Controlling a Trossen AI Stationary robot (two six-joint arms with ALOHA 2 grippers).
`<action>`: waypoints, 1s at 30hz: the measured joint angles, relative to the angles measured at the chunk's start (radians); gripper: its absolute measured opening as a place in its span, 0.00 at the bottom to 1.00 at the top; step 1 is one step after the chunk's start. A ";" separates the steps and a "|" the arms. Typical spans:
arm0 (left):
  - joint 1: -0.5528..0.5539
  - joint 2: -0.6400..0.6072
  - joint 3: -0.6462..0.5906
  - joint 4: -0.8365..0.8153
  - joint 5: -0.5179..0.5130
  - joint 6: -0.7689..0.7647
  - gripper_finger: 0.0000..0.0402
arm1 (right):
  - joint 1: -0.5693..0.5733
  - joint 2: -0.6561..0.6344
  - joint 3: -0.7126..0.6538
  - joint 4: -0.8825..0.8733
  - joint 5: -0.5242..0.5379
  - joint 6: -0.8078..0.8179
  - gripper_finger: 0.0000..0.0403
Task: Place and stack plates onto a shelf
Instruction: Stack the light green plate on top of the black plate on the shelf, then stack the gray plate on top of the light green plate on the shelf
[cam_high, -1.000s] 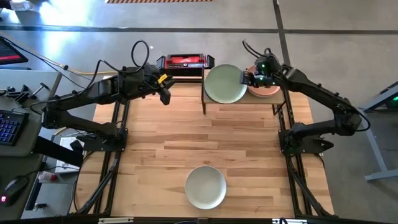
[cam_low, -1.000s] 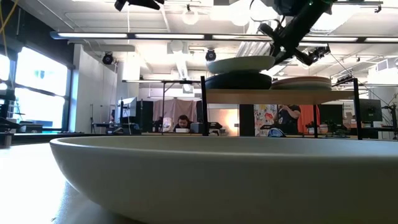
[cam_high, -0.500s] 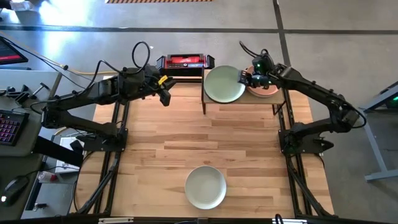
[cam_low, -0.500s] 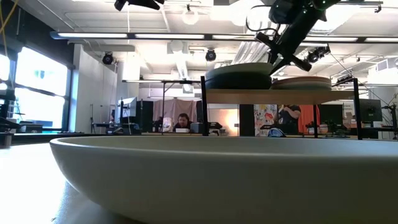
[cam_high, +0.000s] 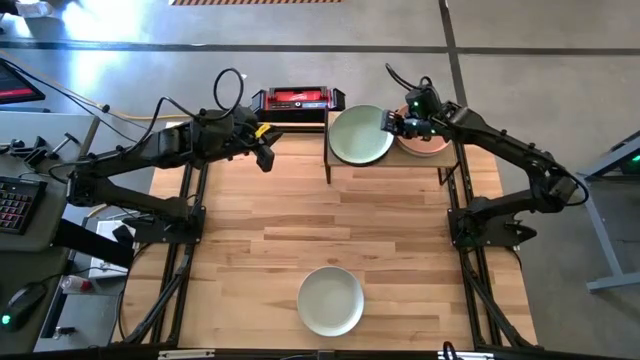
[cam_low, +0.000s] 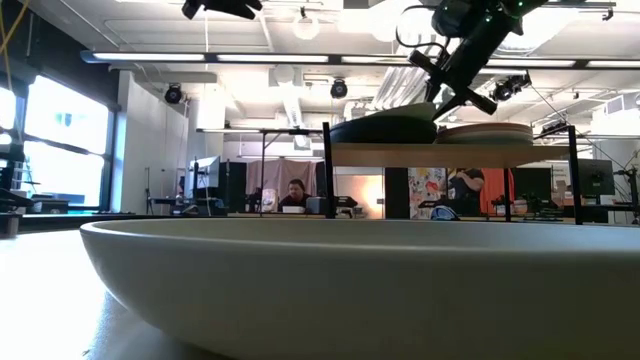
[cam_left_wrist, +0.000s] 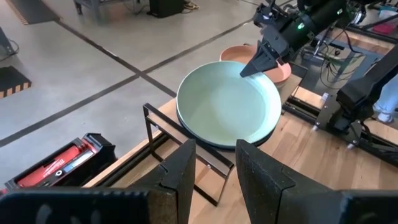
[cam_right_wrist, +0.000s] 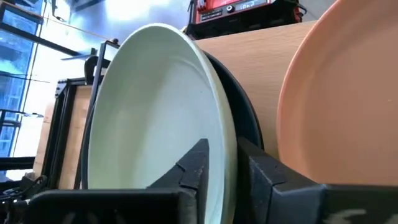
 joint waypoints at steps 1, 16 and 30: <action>0.000 0.000 0.000 -0.001 0.000 0.000 0.26 | 0.000 0.000 0.000 0.000 0.000 -0.002 0.16; 0.000 0.000 0.000 0.000 0.000 -0.026 0.26 | -0.048 -0.013 0.000 0.000 -0.061 -0.051 0.20; 0.000 0.000 0.000 0.001 0.001 -0.028 0.26 | -0.082 -0.093 0.001 -0.005 -0.108 -0.079 0.20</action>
